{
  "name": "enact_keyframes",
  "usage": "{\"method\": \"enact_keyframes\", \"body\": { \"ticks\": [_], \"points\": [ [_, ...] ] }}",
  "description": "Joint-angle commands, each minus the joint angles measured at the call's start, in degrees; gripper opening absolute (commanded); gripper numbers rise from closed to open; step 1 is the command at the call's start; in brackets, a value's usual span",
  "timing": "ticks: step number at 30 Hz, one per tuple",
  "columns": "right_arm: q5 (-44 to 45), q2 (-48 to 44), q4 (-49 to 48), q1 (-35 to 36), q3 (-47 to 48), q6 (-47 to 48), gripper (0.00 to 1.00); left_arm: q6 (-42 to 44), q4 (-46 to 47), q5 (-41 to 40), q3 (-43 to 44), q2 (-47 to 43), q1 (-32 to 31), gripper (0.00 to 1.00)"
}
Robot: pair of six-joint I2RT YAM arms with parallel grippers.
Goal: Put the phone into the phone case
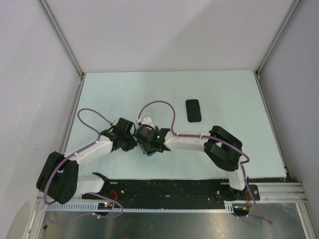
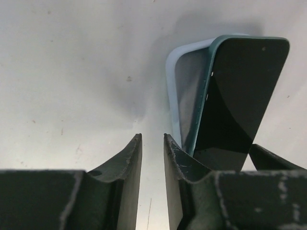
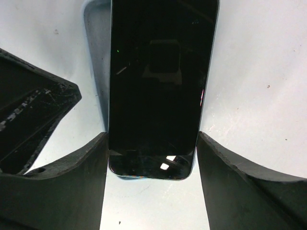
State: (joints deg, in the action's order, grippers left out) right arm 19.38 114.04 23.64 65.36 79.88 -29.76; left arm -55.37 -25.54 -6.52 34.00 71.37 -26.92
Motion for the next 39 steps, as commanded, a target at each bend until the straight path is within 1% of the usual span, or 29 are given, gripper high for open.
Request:
{"method": "enact_keyframes", "body": {
  "ticks": [1,3,7,11,14,15,19,21,23,25,28,30,34,39],
  "points": [
    [2.7,0.3,0.1,0.1,2.2,-0.4,0.74,1.2,3.4,1.3,-0.2,0.5,0.3,0.28],
    [2.5,-0.5,-0.4,0.2,1.6,-0.3,0.82,1.3,3.9,1.6,-0.4,0.7,0.3,0.27],
    [1.9,-3.3,-2.1,0.2,-0.2,0.1,0.9,1.7,4.7,2.0,-0.4,1.5,0.8,0.24],
    [0.6,-6.4,-3.8,-0.7,-2.3,0.6,0.94,1.9,5.3,2.1,-0.4,2.0,1.5,0.21],
    [-0.8,-9.0,-6.2,-2.2,-4.6,0.4,0.94,1.7,5.5,1.8,-0.3,2.0,2.4,0.17],
    [-1.5,-10.1,-7.3,-3.0,-5.5,0.3,0.93,1.7,5.6,1.6,-0.2,2.2,2.7,0.16],
    [-3.4,-12.7,-10.3,-6.2,-7.2,0.2,0.83,1.6,5.7,0.7,0.6,3.8,3.6,0.1],
    [-3.8,-12.9,-11.5,-7.6,-7.3,0.4,0.78,1.5,5.7,0.5,1.0,4.8,3.9,0.07],
    [-4.2,-12.4,-12.5,-9.3,-7.3,0.1,0.72,1.2,5.7,0.1,1.5,5.8,4.0,0.04],
    [-4.4,-11.6,-13.0,-11.1,-7.1,-0.4,0.62,1.2,5.7,-0.2,2.1,6.7,4.0,0.02],
    [-4.0,-9.2,-12.0,-13.0,-5.1,-0.6,0.43,0.7,5.7,-0.6,2.9,8.1,4.0,0.0],
    [-3.7,-7.3,-11.2,-13.6,-3.3,-0.3,0.34,0.5,5.7,-0.6,3.7,9.1,4.0,0.0],
    [-2.7,-3.8,-9.4,-14.4,0.0,-0.2,0.27,0.4,5.6,-0.9,4.8,10.5,4.1,0.0],
    [-2.2,0.5,-6.7,-14.7,4.5,-0.3,0.23,0.5,5.7,-0.9,6.3,11.6,4.0,0.0]
  ]
}}
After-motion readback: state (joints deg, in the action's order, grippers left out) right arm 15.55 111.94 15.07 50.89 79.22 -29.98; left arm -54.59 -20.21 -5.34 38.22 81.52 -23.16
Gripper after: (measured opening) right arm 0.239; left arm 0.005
